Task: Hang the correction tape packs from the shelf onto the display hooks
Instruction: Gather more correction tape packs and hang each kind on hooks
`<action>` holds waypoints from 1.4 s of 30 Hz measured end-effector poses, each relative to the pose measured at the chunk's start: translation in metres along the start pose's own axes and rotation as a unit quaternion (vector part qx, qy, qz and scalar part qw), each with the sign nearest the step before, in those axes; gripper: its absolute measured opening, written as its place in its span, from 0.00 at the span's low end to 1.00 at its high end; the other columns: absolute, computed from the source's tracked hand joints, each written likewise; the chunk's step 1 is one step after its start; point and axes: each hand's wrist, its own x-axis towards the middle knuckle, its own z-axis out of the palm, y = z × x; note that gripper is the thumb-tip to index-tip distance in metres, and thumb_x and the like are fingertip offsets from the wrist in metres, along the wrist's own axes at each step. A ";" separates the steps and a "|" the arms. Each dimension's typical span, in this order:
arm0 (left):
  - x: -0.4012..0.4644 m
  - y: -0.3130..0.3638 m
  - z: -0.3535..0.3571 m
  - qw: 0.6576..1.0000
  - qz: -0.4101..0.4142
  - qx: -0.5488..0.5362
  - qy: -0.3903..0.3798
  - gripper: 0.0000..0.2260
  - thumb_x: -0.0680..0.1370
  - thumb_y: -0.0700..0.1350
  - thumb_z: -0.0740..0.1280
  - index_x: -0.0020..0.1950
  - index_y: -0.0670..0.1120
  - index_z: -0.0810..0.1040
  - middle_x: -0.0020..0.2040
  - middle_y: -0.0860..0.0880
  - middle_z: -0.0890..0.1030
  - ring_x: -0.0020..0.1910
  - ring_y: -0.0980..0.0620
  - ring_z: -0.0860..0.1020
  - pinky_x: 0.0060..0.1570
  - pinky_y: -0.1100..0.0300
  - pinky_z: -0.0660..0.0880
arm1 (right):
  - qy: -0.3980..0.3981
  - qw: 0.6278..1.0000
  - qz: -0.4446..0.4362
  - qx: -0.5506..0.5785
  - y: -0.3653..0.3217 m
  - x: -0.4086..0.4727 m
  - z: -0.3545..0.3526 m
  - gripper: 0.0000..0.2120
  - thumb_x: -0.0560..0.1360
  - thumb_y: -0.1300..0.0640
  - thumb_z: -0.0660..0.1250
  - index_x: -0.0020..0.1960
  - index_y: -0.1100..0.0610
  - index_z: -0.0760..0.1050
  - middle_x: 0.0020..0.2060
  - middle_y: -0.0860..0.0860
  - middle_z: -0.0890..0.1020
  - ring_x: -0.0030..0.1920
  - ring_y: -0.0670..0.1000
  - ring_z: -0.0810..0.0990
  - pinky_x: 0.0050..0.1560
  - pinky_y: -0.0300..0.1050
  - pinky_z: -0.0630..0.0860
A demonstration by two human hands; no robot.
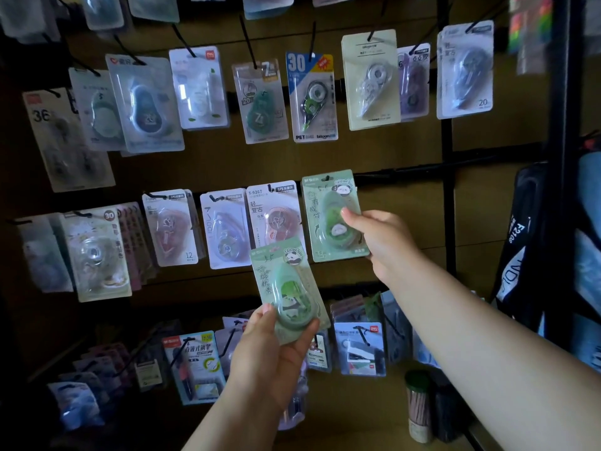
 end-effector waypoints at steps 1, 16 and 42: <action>0.000 0.000 -0.001 1.000 -0.001 0.001 0.000 0.11 0.84 0.43 0.58 0.61 0.39 0.75 0.58 0.35 0.80 0.51 0.39 0.82 0.36 0.50 0.84 | 0.001 1.000 0.003 0.000 0.002 0.002 0.001 0.11 0.69 0.52 0.76 0.43 0.58 0.80 0.42 0.53 0.86 0.46 0.54 0.85 0.55 0.53 0.79; 0.002 -0.001 -0.007 1.000 -0.008 -0.011 0.017 0.12 0.83 0.43 0.60 0.61 0.38 0.75 0.54 0.35 0.82 0.40 0.41 0.86 0.32 0.52 0.83 | 0.052 0.996 0.026 -0.073 0.015 0.044 0.022 0.14 0.73 0.51 0.73 0.35 0.52 0.69 0.33 0.45 0.75 0.34 0.43 0.71 0.30 0.37 0.64; -0.011 -0.002 0.010 0.996 0.002 0.084 0.010 0.11 0.82 0.48 0.62 0.55 0.44 0.81 0.41 0.46 0.87 0.34 0.52 0.84 0.24 0.63 0.76 | -0.169 0.980 -0.001 -0.108 0.046 -0.066 0.004 0.07 0.69 0.52 0.75 0.43 0.54 0.83 0.39 0.50 0.87 0.41 0.51 0.86 0.45 0.50 0.83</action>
